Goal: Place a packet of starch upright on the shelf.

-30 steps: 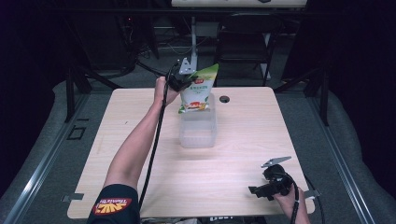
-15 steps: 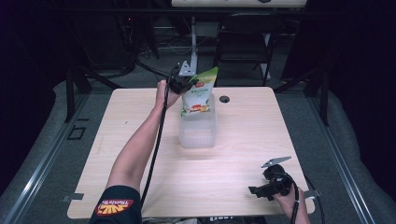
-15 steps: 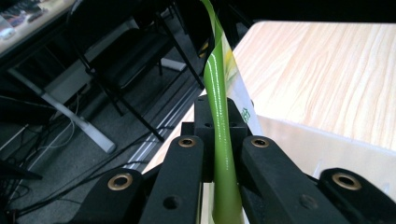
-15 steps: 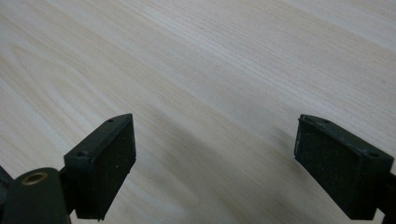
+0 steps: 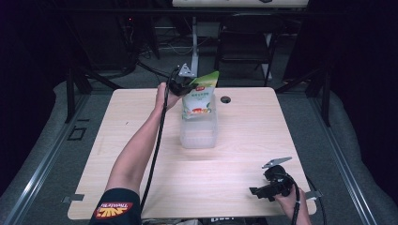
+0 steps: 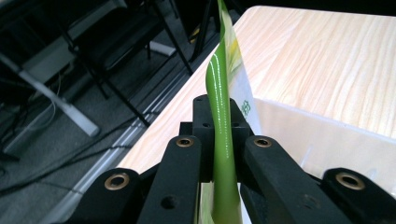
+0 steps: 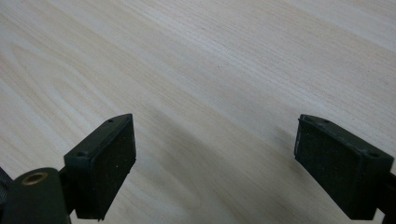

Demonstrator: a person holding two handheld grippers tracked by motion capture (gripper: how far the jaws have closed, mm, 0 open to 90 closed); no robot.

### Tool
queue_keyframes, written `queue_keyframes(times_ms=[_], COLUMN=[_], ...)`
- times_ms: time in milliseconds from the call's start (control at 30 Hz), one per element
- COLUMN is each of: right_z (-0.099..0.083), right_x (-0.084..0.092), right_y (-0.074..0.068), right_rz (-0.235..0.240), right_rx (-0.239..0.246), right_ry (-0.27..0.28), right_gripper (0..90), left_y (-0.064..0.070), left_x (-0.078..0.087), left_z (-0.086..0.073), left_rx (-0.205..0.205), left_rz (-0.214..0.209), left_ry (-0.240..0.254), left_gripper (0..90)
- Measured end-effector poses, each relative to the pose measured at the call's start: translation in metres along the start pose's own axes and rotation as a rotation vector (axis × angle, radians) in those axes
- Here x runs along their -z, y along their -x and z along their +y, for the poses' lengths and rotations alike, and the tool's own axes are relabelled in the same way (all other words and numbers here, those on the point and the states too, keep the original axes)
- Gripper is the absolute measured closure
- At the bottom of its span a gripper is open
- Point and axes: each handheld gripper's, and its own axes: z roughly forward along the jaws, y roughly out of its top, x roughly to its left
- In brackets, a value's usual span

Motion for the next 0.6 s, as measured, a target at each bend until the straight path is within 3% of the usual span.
queue_keyframes(times_ms=[333,600], right_z=[-0.001,-0.001], right_x=[0.000,0.000], right_y=[0.000,-0.001], right_rz=[-0.003,-0.006], right_rx=[-0.004,-0.004], right_ry=[-0.003,0.002], right_gripper=[12.3,12.2], left_y=[-0.014,-0.013], left_x=[0.000,-0.001], left_z=[-0.012,-0.011], left_rx=[0.142,0.141], left_rz=[0.049,0.063], left_ry=[-0.042,-0.059], left_gripper=[86.7,84.8])
